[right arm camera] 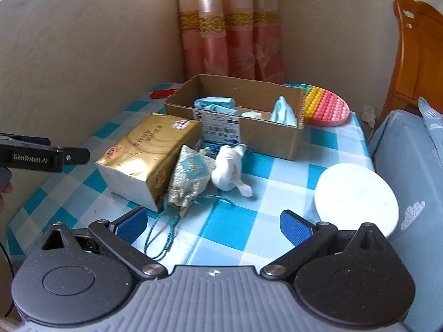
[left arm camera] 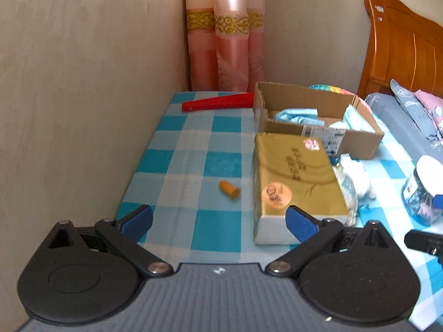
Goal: Organize soft objects
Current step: 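Withdraw both grippers from the box back over the table, then move the left gripper toward the orange peg while the right gripper approaches the blue sachet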
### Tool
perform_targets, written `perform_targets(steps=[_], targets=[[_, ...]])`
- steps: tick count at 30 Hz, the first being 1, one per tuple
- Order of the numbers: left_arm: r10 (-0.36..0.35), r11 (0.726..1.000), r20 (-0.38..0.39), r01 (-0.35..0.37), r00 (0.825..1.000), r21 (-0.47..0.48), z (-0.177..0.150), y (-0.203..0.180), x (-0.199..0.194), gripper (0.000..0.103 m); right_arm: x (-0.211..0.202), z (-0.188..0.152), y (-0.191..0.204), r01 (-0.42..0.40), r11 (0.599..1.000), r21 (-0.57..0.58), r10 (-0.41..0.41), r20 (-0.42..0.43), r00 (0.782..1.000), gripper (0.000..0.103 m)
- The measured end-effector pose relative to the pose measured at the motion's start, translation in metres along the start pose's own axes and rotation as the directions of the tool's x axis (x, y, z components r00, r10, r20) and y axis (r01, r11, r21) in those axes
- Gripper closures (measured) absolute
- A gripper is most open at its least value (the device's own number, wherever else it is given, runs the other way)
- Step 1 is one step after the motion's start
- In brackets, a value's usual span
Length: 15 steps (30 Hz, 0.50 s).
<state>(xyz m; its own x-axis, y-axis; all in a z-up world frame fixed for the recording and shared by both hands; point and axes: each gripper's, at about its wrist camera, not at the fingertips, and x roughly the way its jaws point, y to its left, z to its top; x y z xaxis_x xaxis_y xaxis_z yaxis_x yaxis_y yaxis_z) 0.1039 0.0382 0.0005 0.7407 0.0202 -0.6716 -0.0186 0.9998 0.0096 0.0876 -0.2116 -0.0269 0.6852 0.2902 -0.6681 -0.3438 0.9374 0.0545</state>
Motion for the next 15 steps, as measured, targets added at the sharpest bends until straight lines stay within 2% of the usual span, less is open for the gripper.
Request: perform_targets(steps=[5,9,13,15], targets=[[-0.005,1.0,-0.017,0.005,1.0,-0.003,-0.011,0.008,0.004,0.001,0.011,0.004,0.007,-0.048,0.998,-0.038,0.047,-0.018,0.999,0.0],[-0.014,1.0,-0.037,0.013,0.999,-0.018,-0.015,0.015,0.011,0.001,0.023,0.011,0.014,-0.109,0.986,-0.129,0.105,-0.037,0.994,0.0],[-0.011,1.0,-0.043,0.01,0.999,-0.03,-0.018,0.021,0.014,0.001,0.033,0.022,0.021,-0.154,0.95,-0.272,0.142,-0.064,0.988,0.0],[-0.013,0.999,-0.048,0.011,0.999,-0.04,-0.019,0.024,0.016,0.001,0.041,0.028,0.025,-0.167,0.918,-0.359,0.146,-0.087,0.986,0.0]])
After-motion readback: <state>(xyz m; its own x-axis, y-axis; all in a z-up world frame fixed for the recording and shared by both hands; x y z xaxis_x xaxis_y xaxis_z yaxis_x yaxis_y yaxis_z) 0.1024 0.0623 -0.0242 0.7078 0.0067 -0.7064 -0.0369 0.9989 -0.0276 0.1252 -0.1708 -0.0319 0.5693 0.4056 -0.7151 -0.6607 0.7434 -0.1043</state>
